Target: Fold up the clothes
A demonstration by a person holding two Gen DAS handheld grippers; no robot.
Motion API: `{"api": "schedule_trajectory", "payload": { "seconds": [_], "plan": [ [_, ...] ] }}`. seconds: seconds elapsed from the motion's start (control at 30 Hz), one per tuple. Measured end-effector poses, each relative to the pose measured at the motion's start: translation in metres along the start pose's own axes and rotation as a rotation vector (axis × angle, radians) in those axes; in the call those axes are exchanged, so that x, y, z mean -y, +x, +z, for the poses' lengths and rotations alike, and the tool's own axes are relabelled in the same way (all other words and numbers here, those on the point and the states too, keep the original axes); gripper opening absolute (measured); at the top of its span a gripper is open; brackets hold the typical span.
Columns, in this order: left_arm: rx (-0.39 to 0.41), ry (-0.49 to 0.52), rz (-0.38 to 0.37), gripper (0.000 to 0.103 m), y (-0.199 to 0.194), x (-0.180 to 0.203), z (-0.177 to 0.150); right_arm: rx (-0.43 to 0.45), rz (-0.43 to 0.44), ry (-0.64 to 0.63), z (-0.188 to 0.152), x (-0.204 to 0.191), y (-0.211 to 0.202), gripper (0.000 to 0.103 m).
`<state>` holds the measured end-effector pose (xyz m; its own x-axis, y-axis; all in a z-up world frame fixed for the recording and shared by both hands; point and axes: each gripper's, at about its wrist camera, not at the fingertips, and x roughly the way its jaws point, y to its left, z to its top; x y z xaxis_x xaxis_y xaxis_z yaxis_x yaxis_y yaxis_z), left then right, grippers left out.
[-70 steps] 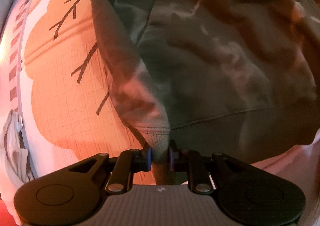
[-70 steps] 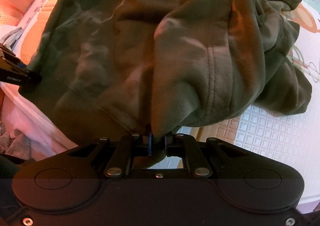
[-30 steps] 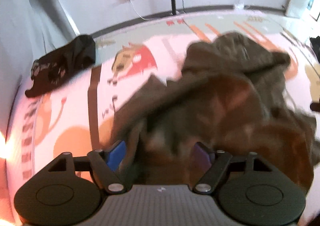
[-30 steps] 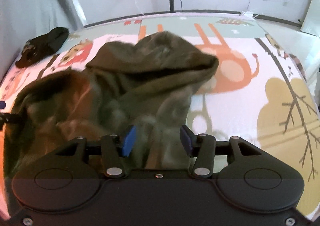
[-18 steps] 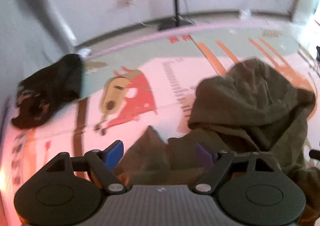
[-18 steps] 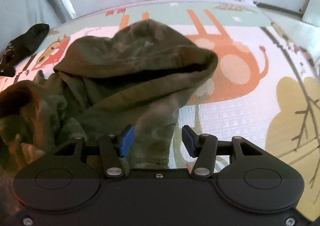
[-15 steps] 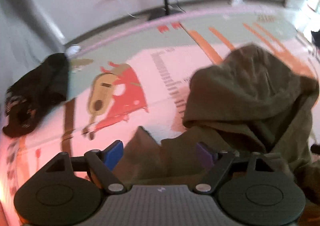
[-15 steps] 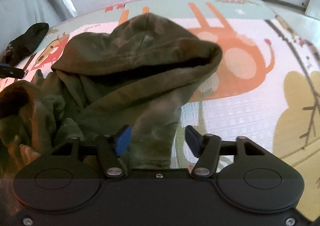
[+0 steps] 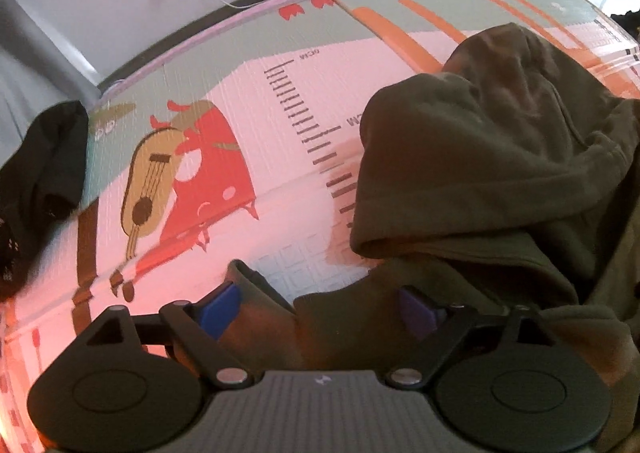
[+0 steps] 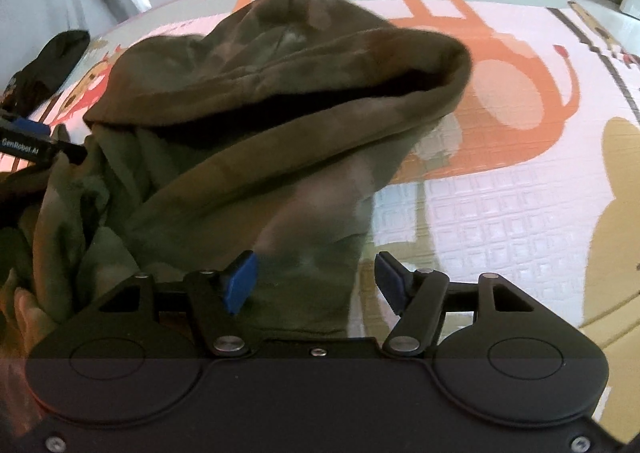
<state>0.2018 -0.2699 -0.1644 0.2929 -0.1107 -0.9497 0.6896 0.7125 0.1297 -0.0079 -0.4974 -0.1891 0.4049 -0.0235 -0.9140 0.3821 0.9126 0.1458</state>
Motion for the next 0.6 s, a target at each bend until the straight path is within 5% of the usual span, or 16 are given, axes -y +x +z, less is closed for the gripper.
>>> {"api": "schedule_trajectory", "payload": {
  "seconds": [0.17, 0.33, 0.5, 0.6],
  "plan": [
    [0.0, 0.013, 0.007, 0.086, 0.003, 0.005, -0.002, -0.007, -0.005, -0.004, -0.001, -0.007, 0.009, 0.062],
    [-0.011, -0.022, -0.076, 0.045, 0.002, 0.007, -0.001, 0.021, -0.017, -0.069, -0.003, -0.018, 0.009, 0.029],
    [-0.013, 0.031, -0.024, 0.014, -0.001, 0.025, 0.0, 0.035, -0.013, -0.094, -0.003, -0.025, 0.009, 0.015],
    [-0.018, 0.018, 0.0, 0.007, -0.001, 0.023, 0.001, 0.038, -0.02, -0.096, -0.002, -0.025, 0.007, 0.013]
  ]
}}
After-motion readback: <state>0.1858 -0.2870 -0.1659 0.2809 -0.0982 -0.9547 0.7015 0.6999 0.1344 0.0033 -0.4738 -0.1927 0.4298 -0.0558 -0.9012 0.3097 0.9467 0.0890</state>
